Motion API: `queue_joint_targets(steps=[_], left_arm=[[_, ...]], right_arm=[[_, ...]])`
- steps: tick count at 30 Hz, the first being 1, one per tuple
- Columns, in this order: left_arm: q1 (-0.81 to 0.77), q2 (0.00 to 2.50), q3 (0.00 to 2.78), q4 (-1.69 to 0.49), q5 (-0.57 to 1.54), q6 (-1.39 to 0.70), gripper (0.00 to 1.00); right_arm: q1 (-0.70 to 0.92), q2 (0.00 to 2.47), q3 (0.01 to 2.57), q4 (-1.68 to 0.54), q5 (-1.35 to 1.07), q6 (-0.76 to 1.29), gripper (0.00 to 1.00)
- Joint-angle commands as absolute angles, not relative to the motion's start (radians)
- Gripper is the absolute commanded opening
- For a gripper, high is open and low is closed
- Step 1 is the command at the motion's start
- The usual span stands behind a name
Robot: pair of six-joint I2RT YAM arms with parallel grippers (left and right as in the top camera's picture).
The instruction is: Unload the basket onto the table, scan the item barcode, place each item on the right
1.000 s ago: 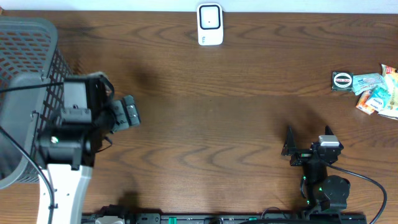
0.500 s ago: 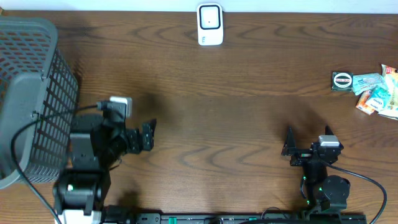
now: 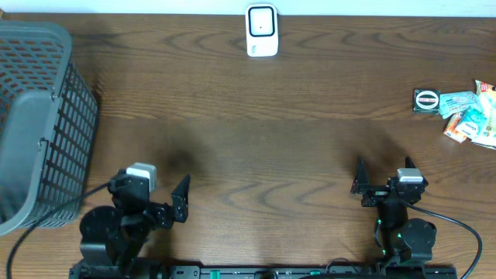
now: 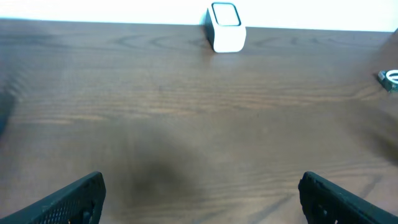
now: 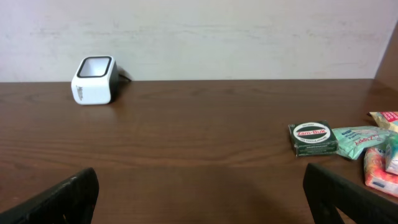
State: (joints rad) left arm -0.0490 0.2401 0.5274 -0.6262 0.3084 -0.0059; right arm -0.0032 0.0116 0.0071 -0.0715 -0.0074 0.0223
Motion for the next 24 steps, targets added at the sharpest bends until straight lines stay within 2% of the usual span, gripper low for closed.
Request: queue_joint_targets(steps=[1,9,24], left_arm=[[-0.045,0.2,0.498,-0.627,0.295,-0.043,0.98],[-0.044,0.168,0.414,-0.566,0.287,-0.089,0.97],[-0.044,0.011,0.145,-0.12,0.248,-0.161,0.97]], right_arm=[[0.004,0.005,0.005,-0.077,-0.006,0.029,0.99],[0.004,0.005,0.005,-0.078,-0.006,0.029,0.99],[0.004,0.005,0.005,-0.077,-0.006,0.029,0.99]])
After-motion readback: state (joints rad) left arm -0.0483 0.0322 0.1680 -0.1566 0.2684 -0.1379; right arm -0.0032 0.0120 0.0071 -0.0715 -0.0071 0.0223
